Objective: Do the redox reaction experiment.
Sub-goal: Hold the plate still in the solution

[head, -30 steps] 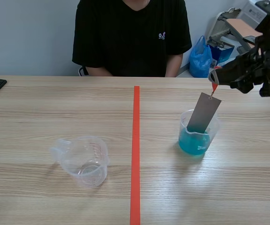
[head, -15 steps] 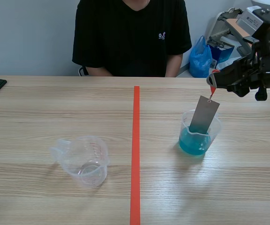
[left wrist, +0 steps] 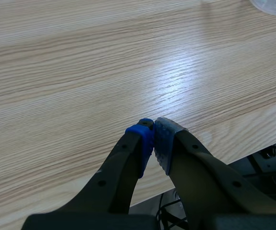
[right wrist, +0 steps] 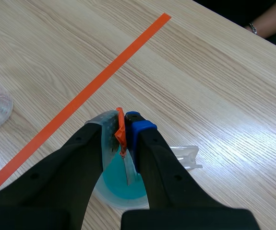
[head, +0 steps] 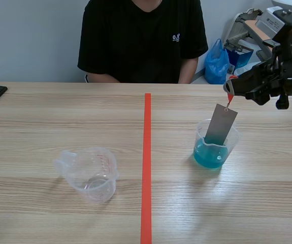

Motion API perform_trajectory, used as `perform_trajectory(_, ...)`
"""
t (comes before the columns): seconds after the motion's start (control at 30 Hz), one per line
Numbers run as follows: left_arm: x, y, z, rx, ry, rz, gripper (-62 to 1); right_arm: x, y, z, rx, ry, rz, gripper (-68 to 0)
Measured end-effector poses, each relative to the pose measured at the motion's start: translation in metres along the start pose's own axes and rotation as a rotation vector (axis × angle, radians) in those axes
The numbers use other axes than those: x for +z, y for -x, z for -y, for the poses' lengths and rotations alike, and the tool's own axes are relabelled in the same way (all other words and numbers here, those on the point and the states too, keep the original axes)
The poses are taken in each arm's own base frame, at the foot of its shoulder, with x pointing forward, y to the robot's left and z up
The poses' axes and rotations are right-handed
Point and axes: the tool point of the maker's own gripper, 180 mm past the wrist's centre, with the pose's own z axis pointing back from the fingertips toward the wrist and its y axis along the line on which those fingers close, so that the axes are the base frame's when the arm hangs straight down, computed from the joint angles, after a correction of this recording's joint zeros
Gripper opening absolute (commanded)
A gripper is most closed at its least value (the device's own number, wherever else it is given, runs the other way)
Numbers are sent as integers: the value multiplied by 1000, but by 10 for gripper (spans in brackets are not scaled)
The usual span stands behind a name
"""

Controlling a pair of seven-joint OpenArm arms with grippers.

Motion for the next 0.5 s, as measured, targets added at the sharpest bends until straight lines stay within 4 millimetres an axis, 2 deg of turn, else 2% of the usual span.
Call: perform_trajectory(0.5,0,0,0,0,0,0,-580,0,1,-1,-6,-6,-7,-662)
